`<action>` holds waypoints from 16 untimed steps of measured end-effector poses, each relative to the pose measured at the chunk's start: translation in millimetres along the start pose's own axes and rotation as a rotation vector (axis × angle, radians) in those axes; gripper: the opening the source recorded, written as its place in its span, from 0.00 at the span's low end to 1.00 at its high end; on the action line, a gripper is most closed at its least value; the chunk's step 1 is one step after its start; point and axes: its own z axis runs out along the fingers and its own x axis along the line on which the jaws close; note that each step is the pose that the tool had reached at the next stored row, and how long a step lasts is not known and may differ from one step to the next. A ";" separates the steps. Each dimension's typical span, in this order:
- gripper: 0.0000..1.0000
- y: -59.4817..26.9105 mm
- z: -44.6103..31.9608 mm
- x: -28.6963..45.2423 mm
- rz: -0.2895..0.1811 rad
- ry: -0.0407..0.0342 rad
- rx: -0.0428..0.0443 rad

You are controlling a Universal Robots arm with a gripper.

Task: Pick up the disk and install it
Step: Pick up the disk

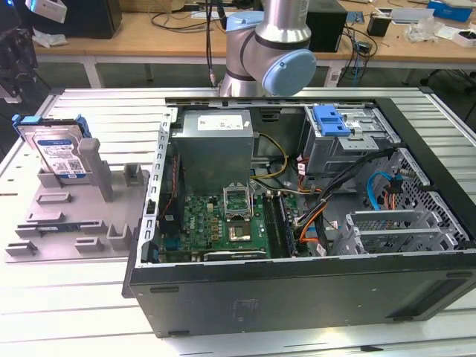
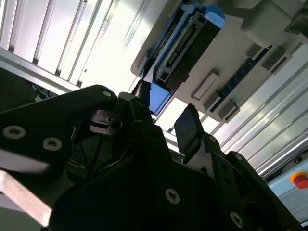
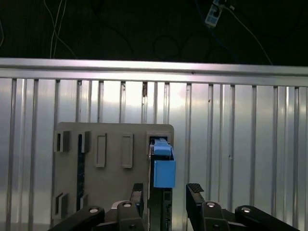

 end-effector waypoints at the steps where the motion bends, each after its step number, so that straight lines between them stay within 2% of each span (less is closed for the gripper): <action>1: 0.48 0.0 0.0 0.0 0.000 0.0000 0.0000; 7: 0.48 0.0 0.2 0.0 0.000 0.0001 0.0002; 16: 0.48 1.5 7.6 -0.2 0.000 0.0000 0.0002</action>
